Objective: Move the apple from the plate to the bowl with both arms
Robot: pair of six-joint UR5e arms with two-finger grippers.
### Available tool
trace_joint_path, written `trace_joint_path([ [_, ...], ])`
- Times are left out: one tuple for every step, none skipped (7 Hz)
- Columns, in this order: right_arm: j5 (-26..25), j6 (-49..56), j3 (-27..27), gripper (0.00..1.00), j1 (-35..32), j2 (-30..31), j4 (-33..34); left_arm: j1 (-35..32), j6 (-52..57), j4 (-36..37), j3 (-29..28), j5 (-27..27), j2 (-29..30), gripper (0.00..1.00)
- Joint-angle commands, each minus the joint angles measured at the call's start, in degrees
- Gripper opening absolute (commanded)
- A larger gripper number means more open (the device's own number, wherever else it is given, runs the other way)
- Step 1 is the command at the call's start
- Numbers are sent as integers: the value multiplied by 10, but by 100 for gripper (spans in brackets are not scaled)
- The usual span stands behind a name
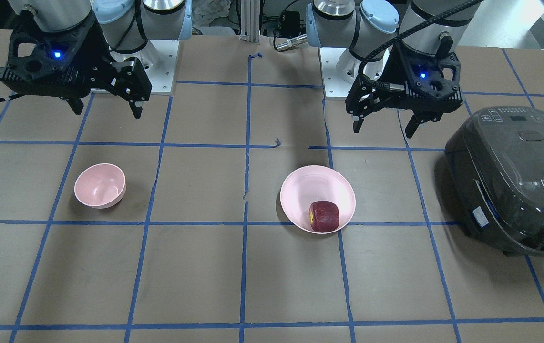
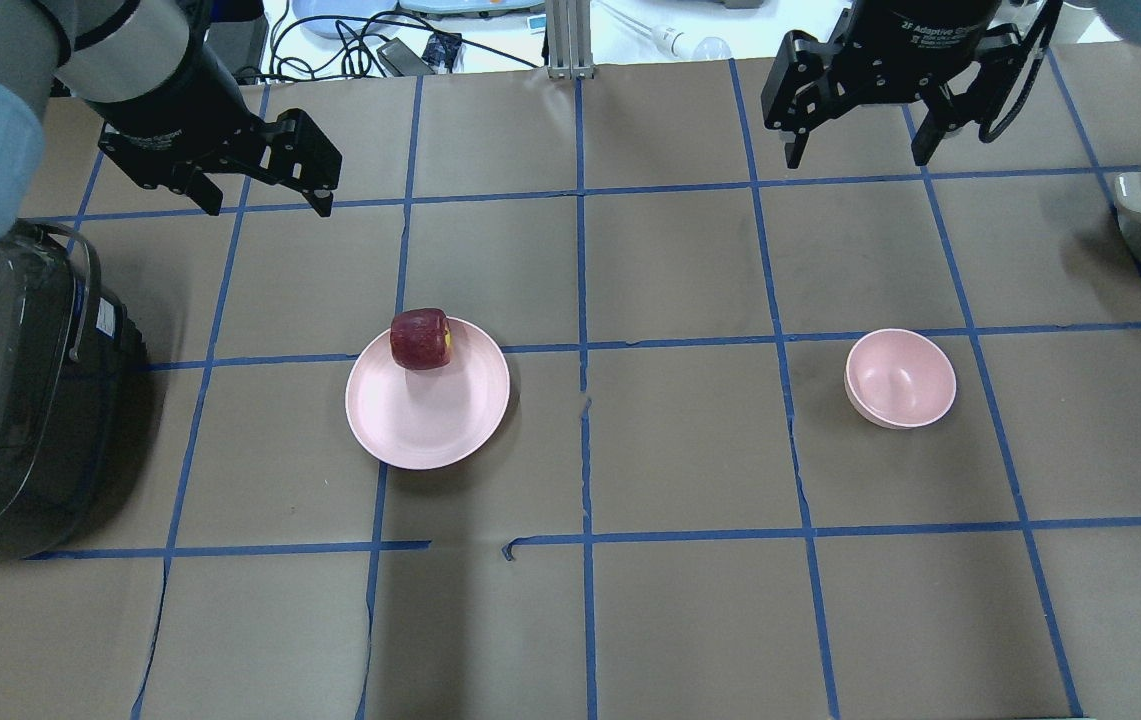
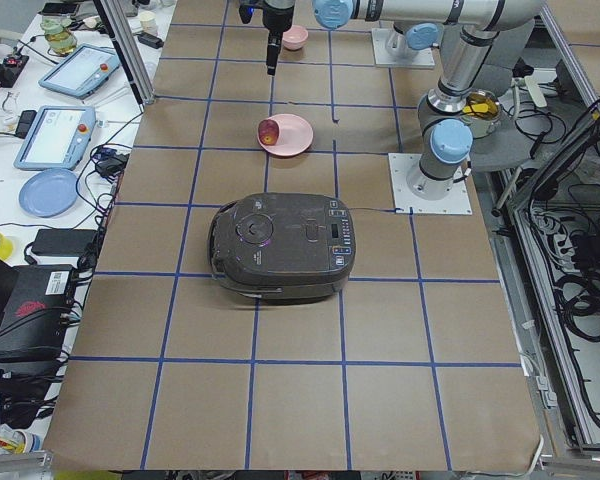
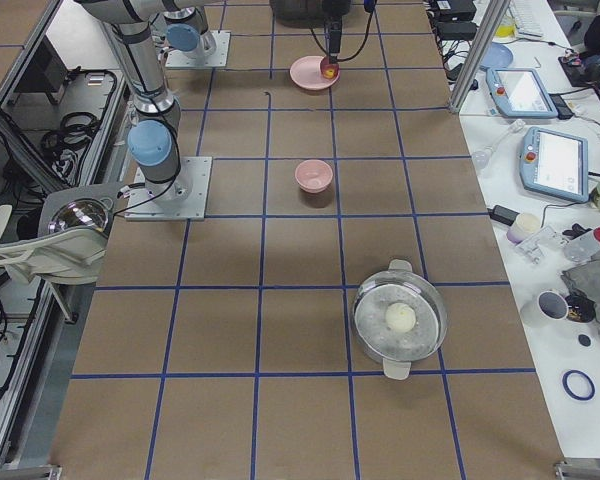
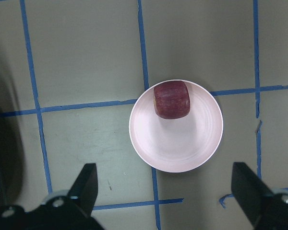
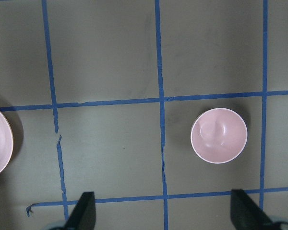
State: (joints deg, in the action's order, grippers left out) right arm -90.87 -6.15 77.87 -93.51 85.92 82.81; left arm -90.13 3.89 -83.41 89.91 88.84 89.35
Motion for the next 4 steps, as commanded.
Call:
trace_joint_path([
  [0, 0, 0, 100, 0, 0, 0, 0, -8, 2, -7, -2, 8, 100],
  [0, 0, 0, 100, 0, 0, 1, -1, -3, 1, 3, -3, 0, 100],
  [0, 0, 0, 100, 0, 0, 1, -1, -2, 2, 0, -2, 3, 100],
  [0, 0, 0, 100, 0, 0, 1, -1, -1, 4, -1, -2, 4, 100],
])
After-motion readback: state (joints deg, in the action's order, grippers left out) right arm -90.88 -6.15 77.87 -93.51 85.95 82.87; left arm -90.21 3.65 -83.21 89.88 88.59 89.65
